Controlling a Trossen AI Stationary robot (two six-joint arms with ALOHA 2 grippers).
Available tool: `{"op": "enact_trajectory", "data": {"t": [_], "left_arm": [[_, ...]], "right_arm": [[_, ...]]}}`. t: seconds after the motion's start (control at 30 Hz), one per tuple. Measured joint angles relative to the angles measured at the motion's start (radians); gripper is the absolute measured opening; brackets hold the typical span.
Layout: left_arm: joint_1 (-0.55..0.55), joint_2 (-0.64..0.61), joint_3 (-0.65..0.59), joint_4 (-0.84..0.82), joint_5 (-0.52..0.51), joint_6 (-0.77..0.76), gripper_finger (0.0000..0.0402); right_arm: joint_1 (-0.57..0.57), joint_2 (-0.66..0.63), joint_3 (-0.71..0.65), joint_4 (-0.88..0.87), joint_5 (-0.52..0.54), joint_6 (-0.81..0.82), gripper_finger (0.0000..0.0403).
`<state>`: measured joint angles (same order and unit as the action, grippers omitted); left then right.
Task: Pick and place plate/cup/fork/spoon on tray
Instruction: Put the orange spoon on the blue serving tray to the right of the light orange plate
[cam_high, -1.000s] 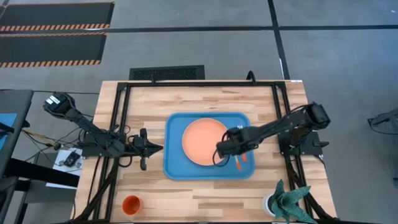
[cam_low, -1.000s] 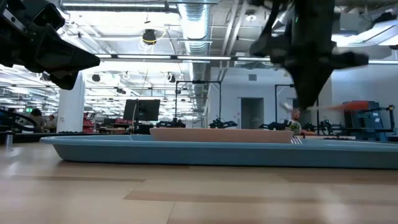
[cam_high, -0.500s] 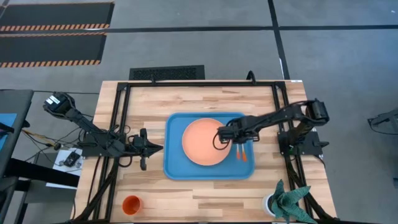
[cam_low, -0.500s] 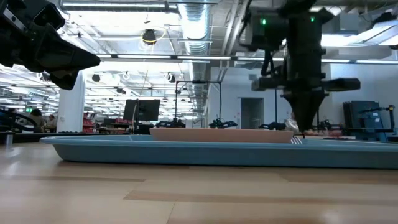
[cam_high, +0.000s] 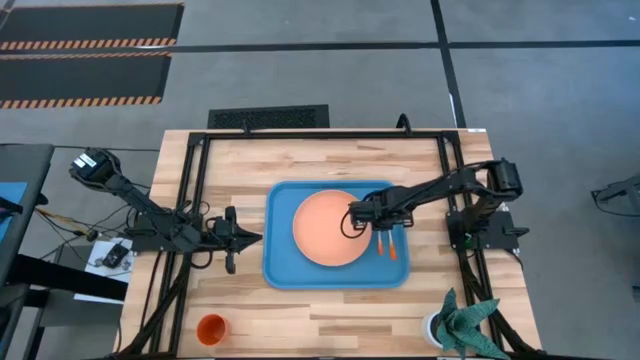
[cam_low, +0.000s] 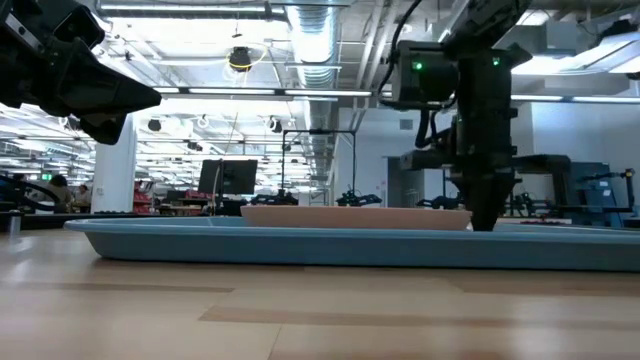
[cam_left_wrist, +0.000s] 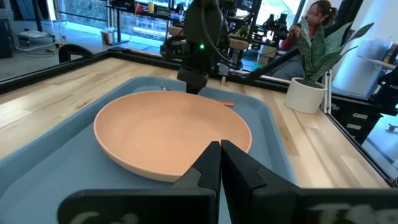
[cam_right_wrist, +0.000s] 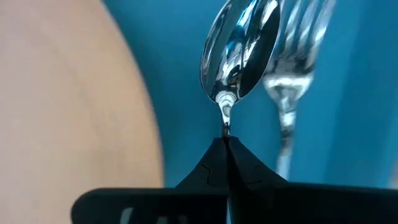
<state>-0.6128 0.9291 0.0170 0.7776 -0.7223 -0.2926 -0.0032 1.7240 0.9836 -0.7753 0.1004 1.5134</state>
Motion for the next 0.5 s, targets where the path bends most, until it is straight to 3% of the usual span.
{"op": "enact_trajectory", "data": {"t": [0.3,0.5], "left_arm": [[0.0,0.0,0.0,-0.001,0.0,0.0,0.0],[0.0,0.0,0.0,-0.001,0.0,-0.001,0.0]], "right_arm": [[0.0,0.015,0.002,0.019,-0.009,-0.003,0.0008],[0.0,0.017,0.0,0.018,-0.01,-0.003,0.0043]]}}
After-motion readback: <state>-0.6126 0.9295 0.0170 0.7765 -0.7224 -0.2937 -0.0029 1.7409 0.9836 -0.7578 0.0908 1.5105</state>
